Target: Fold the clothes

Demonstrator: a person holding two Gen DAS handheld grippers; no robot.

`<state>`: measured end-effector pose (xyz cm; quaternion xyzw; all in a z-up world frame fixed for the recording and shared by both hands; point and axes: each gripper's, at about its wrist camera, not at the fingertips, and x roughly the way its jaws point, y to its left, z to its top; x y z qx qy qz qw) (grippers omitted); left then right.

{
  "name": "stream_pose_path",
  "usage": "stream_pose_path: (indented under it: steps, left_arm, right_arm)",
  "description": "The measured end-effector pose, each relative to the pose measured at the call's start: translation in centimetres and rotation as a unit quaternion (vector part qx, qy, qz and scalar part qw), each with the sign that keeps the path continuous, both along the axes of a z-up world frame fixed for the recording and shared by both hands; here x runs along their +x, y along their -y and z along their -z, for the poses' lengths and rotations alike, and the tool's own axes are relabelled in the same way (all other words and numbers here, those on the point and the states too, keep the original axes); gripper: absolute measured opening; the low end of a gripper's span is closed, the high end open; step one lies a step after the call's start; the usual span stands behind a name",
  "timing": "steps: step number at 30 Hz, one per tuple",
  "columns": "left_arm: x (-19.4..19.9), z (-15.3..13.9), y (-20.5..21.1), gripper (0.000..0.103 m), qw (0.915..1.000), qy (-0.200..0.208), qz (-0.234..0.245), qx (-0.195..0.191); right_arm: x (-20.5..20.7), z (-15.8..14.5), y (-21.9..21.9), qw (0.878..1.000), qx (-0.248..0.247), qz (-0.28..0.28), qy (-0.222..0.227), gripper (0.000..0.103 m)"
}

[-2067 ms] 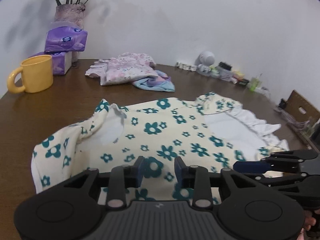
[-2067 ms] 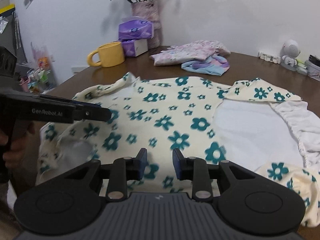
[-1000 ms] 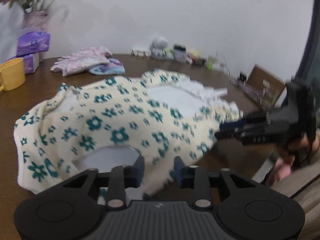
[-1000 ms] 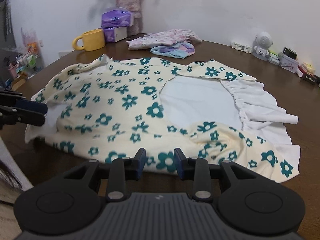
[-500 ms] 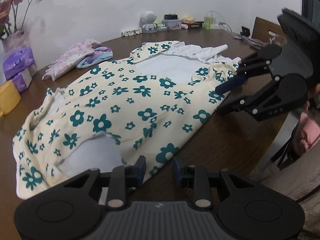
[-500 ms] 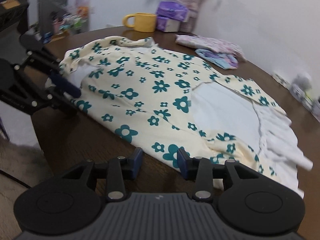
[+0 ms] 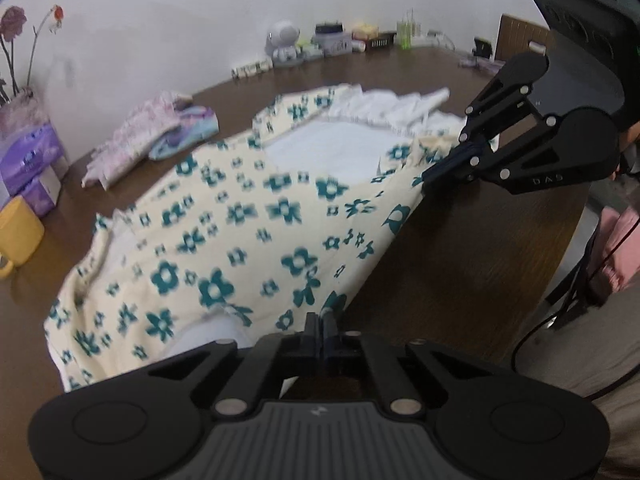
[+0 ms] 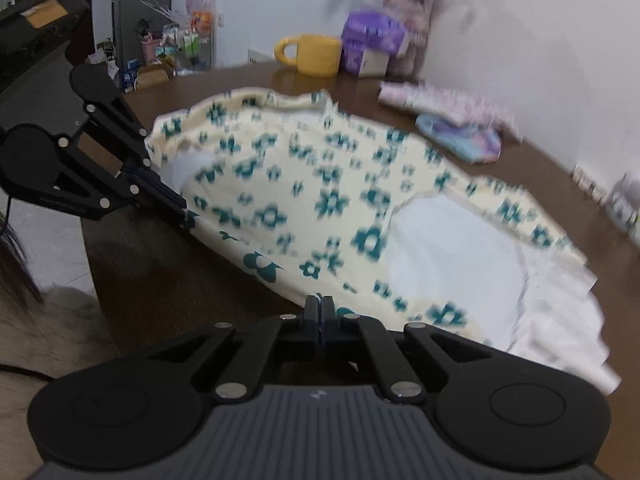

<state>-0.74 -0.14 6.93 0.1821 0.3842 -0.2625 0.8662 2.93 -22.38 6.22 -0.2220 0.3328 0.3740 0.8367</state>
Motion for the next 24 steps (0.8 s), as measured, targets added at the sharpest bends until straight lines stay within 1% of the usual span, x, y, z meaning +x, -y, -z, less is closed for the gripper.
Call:
stream_pose_path:
  steps: [2, 4, 8, 11, 13, 16, 17, 19, 20, 21, 22, 23, 24]
  left_arm:
    - [-0.4, -0.7, 0.1, 0.000, 1.0000, 0.001, 0.008, 0.001]
    - [-0.8, -0.2, 0.3, 0.000, 0.9998, -0.011, 0.017, 0.006]
    - [-0.9, 1.6, 0.6, 0.000, 0.9984, -0.049, 0.026, 0.007]
    - [-0.7, 1.2, 0.6, 0.000, 0.9987, -0.040, 0.030, 0.011]
    - [-0.4, 1.3, 0.6, 0.000, 0.9981, -0.048, 0.037, 0.011]
    - [-0.5, 2.5, 0.9, 0.002, 0.9960, -0.069, 0.053, 0.018]
    - [-0.5, 2.5, 0.8, 0.008, 0.9960, -0.071, 0.053, 0.014]
    - [-0.1, 1.8, 0.2, 0.013, 0.9969, -0.065, 0.043, -0.013]
    - [0.0, 1.3, -0.3, 0.020, 0.9967, -0.063, 0.037, -0.034]
    - [0.2, 0.8, -0.8, 0.026, 0.9961, -0.061, 0.030, -0.056]
    - [0.3, 0.2, -1.3, 0.038, 0.9949, -0.060, 0.022, -0.078]
    - [0.6, -0.3, -1.9, 0.043, 0.9938, -0.055, 0.010, -0.096]
    - [0.9, -0.8, -2.4, 0.043, 0.9922, -0.050, -0.003, -0.114]
  right_arm:
    - [-0.3, -1.0, 0.2, 1.000, -0.001, -0.005, 0.003, 0.000]
    - [-0.6, -1.0, 0.4, 1.000, -0.009, -0.010, -0.007, 0.000]
    - [-0.9, 0.9, 0.3, 0.999, -0.034, -0.013, -0.039, 0.000]
    - [-0.8, 0.8, 0.4, 0.999, -0.032, -0.007, -0.039, 0.000]
    - [-1.0, 0.8, 0.3, 0.998, -0.040, -0.011, -0.037, 0.000]
    - [-1.2, 2.2, -0.1, 0.996, -0.063, -0.015, -0.056, 0.000]
    - [-1.1, 2.3, 0.0, 0.996, -0.062, -0.012, -0.062, 0.001]
    - [-0.7, 1.9, 0.4, 0.997, -0.047, -0.003, -0.066, 0.003]
    - [-0.3, 1.5, 0.6, 0.997, -0.034, 0.003, -0.067, 0.006]
    - [0.0, 1.0, 0.9, 0.998, -0.016, 0.007, -0.068, 0.006]
    - [0.4, 0.5, 1.1, 0.997, 0.002, 0.012, -0.070, 0.007]
    - [0.7, 0.0, 1.3, 0.997, 0.021, 0.017, -0.070, 0.011]
    - [1.0, -0.5, 1.5, 0.997, 0.037, 0.024, -0.066, 0.014]
